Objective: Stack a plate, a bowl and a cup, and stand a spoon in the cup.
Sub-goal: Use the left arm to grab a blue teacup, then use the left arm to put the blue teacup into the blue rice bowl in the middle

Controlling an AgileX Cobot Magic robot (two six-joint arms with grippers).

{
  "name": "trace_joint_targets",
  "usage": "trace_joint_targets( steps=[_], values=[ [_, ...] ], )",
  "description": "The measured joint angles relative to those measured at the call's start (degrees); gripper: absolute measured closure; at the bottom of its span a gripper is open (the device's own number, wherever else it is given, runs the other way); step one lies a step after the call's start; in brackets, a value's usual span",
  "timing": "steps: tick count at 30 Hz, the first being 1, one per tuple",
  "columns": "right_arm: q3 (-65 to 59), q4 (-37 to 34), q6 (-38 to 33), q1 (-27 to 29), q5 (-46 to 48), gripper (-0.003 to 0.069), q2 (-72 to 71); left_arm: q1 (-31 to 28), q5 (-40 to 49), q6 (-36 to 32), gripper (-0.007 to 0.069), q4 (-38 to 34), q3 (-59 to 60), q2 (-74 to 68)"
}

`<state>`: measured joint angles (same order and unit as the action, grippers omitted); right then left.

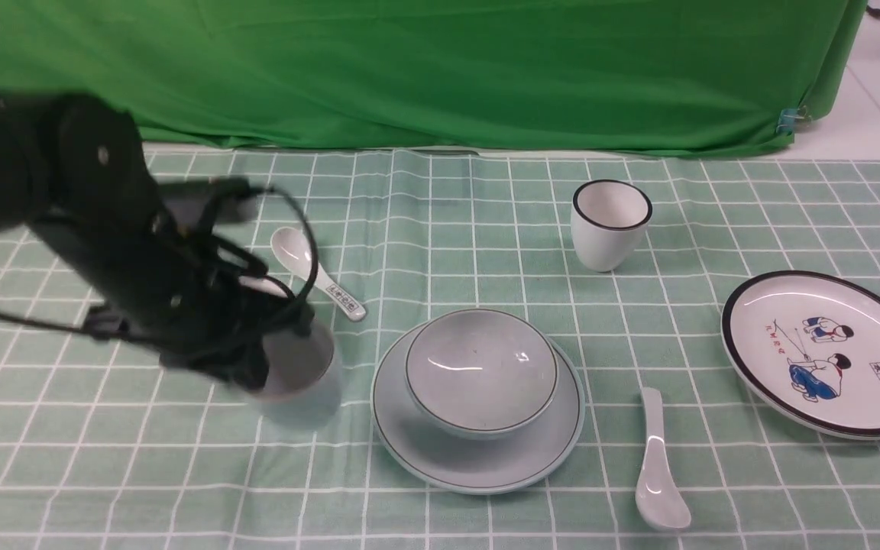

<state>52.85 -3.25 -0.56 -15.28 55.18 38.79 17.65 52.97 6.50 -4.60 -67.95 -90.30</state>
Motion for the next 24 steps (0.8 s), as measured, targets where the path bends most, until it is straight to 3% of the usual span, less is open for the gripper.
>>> trace_joint_targets(
  steps=[7,13,24],
  values=[
    [0.0,0.0,-0.1,0.0,-0.1,0.0550,0.0,6.9,0.5,0.3,0.0596,-0.3,-11.2,-4.3],
    [0.0,0.0,-0.1,0.0,-0.4,0.0540,0.0,11.9,2.5,1.2,0.0596,0.5,-21.7,-17.1],
    [0.0,0.1,0.6,0.0,-1.6,0.0530,0.5,12.7,3.4,1.9,0.0593,1.1,-26.1,-26.1]
  ],
)
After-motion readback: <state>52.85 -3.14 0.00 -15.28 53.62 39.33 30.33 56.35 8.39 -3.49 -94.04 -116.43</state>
